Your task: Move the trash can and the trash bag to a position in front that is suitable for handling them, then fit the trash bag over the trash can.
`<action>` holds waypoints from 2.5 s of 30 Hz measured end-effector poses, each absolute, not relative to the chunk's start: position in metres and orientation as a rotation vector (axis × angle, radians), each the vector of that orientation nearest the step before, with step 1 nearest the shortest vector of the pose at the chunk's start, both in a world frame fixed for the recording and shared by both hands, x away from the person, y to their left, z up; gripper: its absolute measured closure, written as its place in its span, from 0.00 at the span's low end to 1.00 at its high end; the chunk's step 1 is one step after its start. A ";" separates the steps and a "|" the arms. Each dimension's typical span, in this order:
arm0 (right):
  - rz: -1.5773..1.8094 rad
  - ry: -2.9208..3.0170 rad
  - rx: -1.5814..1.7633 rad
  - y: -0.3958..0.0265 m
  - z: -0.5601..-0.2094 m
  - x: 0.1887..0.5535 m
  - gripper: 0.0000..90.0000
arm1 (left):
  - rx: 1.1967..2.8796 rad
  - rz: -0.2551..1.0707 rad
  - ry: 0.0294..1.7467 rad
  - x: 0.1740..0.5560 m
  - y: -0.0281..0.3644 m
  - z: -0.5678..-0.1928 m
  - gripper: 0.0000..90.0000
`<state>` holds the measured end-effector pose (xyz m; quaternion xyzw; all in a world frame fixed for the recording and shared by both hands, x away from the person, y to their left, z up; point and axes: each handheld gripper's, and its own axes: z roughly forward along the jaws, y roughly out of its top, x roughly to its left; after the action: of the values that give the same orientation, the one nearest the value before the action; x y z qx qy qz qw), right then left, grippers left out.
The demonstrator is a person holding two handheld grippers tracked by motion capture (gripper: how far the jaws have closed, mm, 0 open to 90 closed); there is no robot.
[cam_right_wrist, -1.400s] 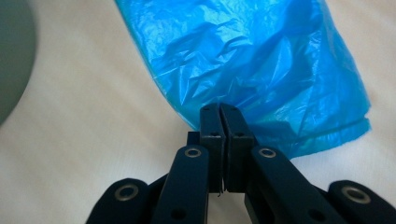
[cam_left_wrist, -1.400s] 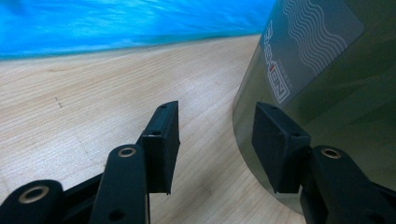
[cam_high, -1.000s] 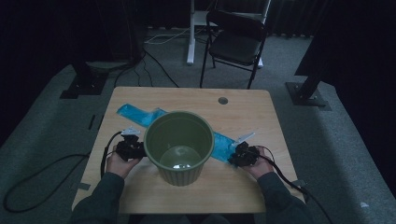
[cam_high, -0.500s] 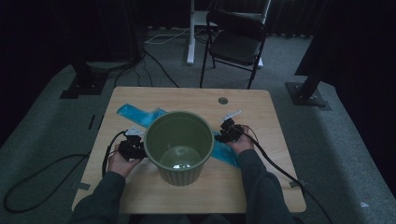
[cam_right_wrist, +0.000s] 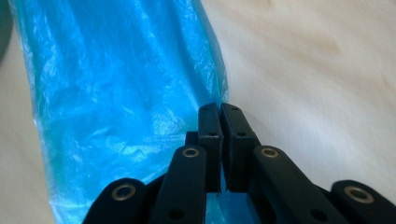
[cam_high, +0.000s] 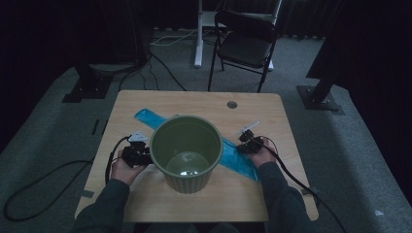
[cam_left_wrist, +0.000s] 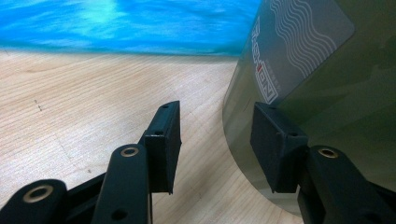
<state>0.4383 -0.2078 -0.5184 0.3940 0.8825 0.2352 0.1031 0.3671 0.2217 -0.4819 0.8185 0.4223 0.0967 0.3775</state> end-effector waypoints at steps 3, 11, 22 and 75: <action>0.667 2.608 1.157 -0.223 -0.518 0.417 0.95 | 2.096 0.250 1.083 0.367 0.221 -0.482 0.59; 0.666 2.639 1.134 -0.253 -0.518 0.367 0.92 | 2.092 0.248 1.084 0.369 0.219 -0.482 0.59; 0.805 2.582 1.058 -0.233 -0.497 0.371 0.64 | 2.102 0.252 1.049 0.374 0.209 -0.482 0.59; 0.744 2.618 1.077 -0.179 -0.521 0.410 0.78 | 2.056 0.197 1.045 0.376 0.222 -0.481 0.53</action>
<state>0.4099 -0.1791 -0.5211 0.3658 0.8893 0.2528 0.1071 0.3759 0.2224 -0.4815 0.8134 0.4133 0.0781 0.4019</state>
